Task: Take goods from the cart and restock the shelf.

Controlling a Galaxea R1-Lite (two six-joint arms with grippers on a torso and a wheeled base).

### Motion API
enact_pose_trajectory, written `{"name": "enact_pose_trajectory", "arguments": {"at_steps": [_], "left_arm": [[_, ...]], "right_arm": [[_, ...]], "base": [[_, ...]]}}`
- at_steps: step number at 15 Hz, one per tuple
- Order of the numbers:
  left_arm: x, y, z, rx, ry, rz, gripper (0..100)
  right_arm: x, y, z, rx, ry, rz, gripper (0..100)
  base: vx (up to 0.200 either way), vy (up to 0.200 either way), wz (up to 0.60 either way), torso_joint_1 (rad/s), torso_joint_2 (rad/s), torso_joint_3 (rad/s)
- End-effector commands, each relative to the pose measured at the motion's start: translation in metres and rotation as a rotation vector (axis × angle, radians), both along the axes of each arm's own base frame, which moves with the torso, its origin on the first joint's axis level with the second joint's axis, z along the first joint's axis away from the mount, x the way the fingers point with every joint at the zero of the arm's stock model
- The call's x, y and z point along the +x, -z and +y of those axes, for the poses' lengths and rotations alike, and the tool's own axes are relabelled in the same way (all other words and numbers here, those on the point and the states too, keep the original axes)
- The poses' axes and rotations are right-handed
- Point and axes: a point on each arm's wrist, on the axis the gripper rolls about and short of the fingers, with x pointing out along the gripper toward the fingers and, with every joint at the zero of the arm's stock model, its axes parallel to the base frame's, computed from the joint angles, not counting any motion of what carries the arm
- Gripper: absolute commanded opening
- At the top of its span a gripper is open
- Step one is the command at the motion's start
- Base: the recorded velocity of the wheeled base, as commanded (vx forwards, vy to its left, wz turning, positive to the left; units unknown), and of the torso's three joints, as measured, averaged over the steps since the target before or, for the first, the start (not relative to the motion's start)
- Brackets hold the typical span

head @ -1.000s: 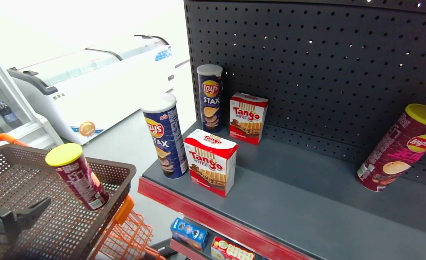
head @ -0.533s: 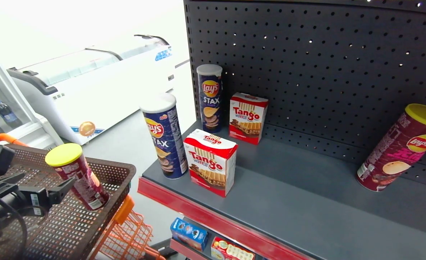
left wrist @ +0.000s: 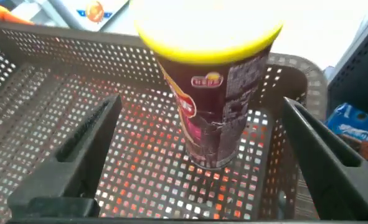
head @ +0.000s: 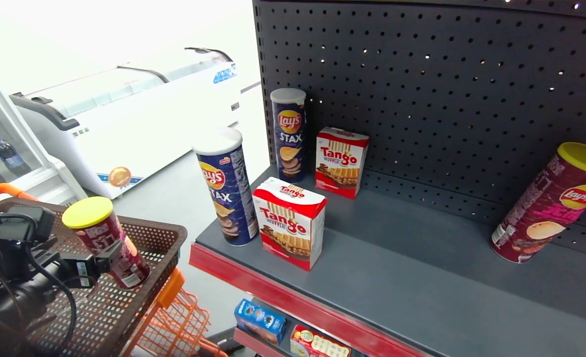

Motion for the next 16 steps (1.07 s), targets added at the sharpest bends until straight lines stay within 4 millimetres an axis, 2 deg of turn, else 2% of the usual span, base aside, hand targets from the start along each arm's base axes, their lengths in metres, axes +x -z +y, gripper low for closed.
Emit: {"name": "enact_pose_trajectory", "arguments": {"at_steps": [1,8,13,14,16], "left_arm": [[0.012,0.024,0.002,-0.016,-0.009,0.086,100],[0.046,0.037,0.009,-0.024,-0.017,0.032,100],[0.055,0.042,0.015,-0.026,-0.030,0.036,100],[0.060,0.038,0.017,-0.019,-0.034,0.011,0],[0.066,0.035,0.017,-0.013,-0.029,-0.013,0]], "right_arm": [[0.000,0.000,0.000,0.000,-0.001,0.001,100],[0.000,0.000,0.000,0.000,-0.001,0.001,100],[0.000,0.000,0.000,0.000,-0.001,0.001,100],[0.000,0.000,0.000,0.000,-0.001,0.001,100],[0.000,0.000,0.000,0.000,-0.001,0.001,100]], "base": [[0.000,0.000,0.00,0.000,0.00,0.000],[0.000,0.000,0.00,0.000,0.00,0.000],[0.000,0.000,0.00,0.000,0.00,0.000],[0.000,0.000,0.00,0.000,0.00,0.000],[0.000,0.000,0.00,0.000,0.00,0.000]]}}
